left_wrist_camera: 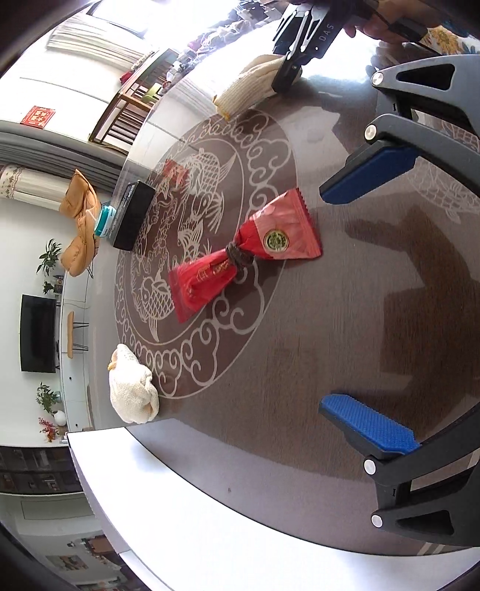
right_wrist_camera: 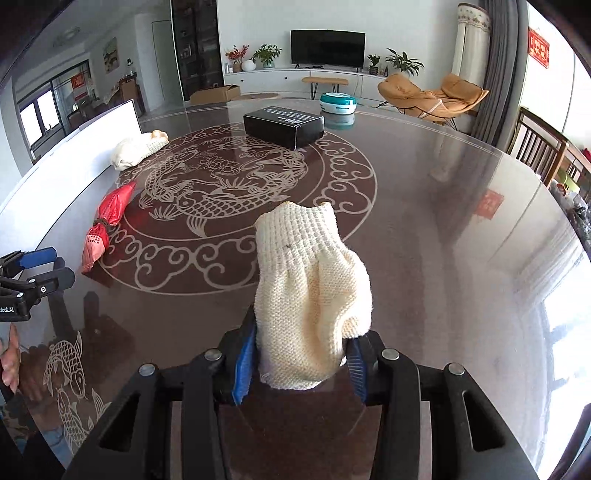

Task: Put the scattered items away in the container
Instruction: 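Close the left tool on the red candy bag while the right tool holds the knit bag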

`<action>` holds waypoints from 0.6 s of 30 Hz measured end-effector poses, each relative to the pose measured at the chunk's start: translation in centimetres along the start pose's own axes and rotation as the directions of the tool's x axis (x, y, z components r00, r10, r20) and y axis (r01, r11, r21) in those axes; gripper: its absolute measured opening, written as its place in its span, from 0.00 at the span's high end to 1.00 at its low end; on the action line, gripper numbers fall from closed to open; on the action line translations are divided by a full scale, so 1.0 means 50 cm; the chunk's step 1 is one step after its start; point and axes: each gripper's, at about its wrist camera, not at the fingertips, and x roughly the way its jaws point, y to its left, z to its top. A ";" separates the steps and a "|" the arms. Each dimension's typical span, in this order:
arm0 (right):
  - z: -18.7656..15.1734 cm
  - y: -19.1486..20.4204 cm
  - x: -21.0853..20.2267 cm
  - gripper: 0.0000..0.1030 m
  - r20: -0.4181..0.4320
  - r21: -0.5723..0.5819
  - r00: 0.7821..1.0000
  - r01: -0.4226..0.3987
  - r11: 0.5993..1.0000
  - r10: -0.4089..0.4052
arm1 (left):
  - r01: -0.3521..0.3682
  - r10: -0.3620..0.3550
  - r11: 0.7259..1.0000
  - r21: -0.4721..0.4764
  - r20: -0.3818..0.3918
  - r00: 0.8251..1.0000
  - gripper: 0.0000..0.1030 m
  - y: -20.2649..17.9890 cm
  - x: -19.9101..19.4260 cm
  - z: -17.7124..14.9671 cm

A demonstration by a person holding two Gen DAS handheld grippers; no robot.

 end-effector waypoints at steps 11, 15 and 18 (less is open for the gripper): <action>-0.005 0.007 0.002 0.58 -0.003 -0.010 1.000 0.031 0.999 -0.031 | -0.121 0.128 0.988 0.092 -0.064 0.990 0.00 -0.110 0.117 0.118; -0.007 0.006 0.002 0.58 -0.002 -0.008 1.000 0.031 0.999 -0.031 | -0.114 0.120 0.988 0.103 -0.049 0.992 0.00 -0.105 0.138 0.148; -0.007 0.006 0.002 0.58 -0.002 -0.008 1.000 0.031 0.999 -0.031 | -0.095 0.099 0.988 0.120 -0.026 0.995 0.00 -0.099 0.141 0.151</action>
